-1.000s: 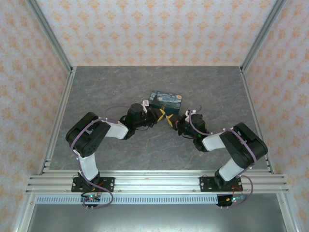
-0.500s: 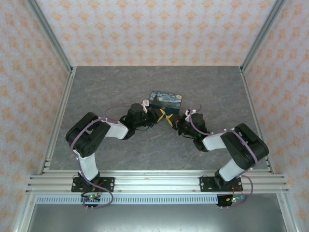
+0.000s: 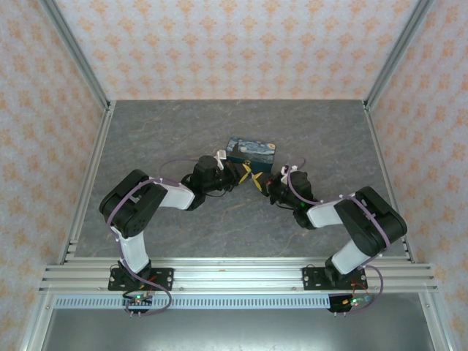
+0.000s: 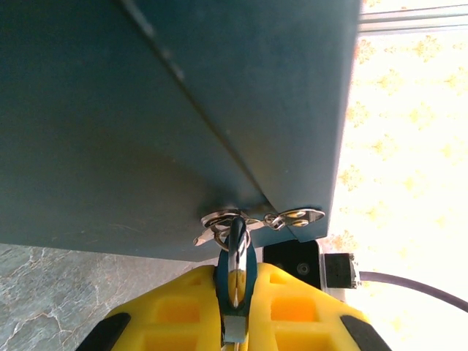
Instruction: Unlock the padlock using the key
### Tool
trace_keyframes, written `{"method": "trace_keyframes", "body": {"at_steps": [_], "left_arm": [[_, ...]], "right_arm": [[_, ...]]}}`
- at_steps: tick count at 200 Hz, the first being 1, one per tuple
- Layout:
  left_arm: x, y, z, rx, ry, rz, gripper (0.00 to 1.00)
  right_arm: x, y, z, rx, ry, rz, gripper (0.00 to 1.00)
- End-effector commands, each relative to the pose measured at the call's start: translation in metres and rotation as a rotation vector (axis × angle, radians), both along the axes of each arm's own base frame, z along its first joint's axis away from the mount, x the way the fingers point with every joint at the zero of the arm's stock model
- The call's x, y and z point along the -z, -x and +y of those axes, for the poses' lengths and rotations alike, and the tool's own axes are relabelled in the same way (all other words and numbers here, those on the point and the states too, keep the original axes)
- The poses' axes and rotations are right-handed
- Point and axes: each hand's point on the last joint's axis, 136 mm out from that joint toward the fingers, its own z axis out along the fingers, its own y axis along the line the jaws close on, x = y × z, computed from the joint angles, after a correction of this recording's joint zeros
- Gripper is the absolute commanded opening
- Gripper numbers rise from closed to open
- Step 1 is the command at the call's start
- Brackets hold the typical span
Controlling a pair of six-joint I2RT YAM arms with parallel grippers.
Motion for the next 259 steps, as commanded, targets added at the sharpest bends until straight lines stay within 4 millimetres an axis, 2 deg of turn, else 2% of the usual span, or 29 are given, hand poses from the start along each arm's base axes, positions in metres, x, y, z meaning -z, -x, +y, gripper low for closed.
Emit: {"method": "trace_keyframes", "body": {"at_steps": [1, 60, 106, 143, 193, 227, 259], "left_arm": [[-0.03, 0.007, -0.017, 0.077, 0.049, -0.066, 0.0], [-0.022, 0.011, -0.016, 0.081, 0.037, -0.058, 0.0], [-0.022, 0.009, -0.017, 0.069, 0.032, -0.054, 0.0], [-0.023, 0.008, -0.023, 0.06, 0.043, -0.049, 0.0], [-0.024, 0.008, -0.029, 0.05, 0.055, -0.041, 0.0], [-0.026, 0.01, -0.031, 0.057, 0.058, -0.043, 0.0], [-0.023, 0.013, -0.029, 0.059, 0.045, -0.042, 0.0]], "right_arm": [[-0.016, -0.017, -0.005, 0.049, -0.019, -0.073, 0.0], [-0.03, -0.029, -0.003, 0.061, -0.053, -0.099, 0.0], [-0.036, -0.028, 0.003, 0.041, -0.08, -0.109, 0.0], [-0.037, -0.024, 0.012, 0.017, -0.081, -0.109, 0.0], [-0.032, -0.025, 0.014, 0.028, -0.086, -0.098, 0.0], [-0.026, -0.027, 0.007, 0.056, -0.073, -0.088, 0.0], [-0.02, -0.028, -0.008, 0.09, -0.064, -0.077, 0.0]]}}
